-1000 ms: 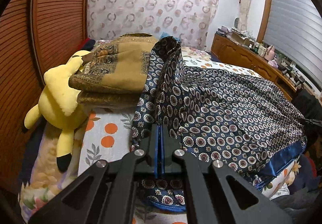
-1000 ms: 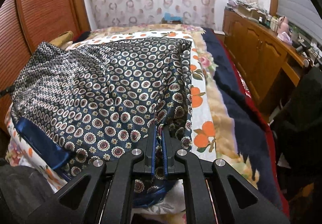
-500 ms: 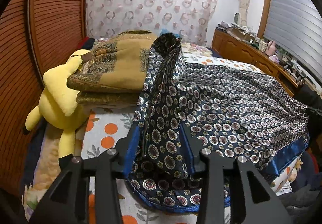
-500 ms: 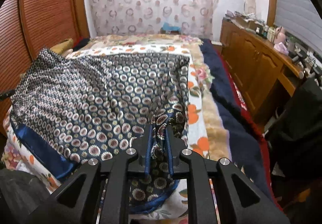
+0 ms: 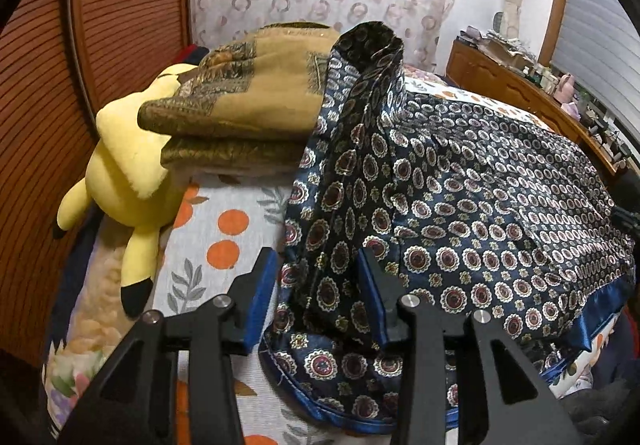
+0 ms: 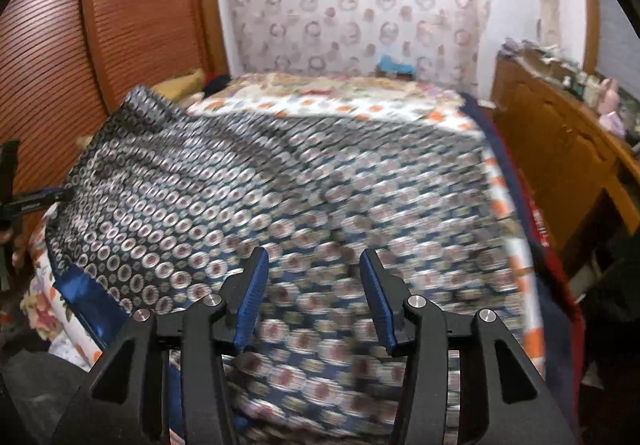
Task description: Fold small clothes
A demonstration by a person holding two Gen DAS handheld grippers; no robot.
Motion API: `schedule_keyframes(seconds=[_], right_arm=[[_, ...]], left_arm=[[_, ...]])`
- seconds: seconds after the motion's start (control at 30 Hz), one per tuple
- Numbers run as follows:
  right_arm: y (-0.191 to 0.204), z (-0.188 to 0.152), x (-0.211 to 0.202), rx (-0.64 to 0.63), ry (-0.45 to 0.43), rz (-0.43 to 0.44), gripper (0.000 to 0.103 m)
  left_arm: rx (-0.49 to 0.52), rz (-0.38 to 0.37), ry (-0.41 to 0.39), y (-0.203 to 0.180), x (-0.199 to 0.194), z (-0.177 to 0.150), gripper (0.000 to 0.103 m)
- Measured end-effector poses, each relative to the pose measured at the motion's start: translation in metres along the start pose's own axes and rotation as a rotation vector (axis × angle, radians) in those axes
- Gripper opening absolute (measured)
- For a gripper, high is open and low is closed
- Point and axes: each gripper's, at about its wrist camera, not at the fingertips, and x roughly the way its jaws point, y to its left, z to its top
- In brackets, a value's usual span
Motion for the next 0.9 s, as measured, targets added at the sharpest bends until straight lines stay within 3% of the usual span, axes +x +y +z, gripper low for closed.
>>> schedule_keyframes(seconds=[0.17,0.4,0.9], right_arm=[[0.024,-0.007,0.020,-0.019,0.038,0.046,0.048],[0.031,-0.011,0.029,-0.036,0.069,0.031,0.049],[0.043,-0.021,0.030,-0.073,0.018,-0.029,0.057]], left_arm=[[-0.006,-0.003,0.009,0.003,0.003,-0.004,0.040],[-0.010,-0.007,-0.001,0.005,0.004,-0.004,0.040],[-0.059,-0.046,-0.022,0.010,0.007,0.000,0.038]])
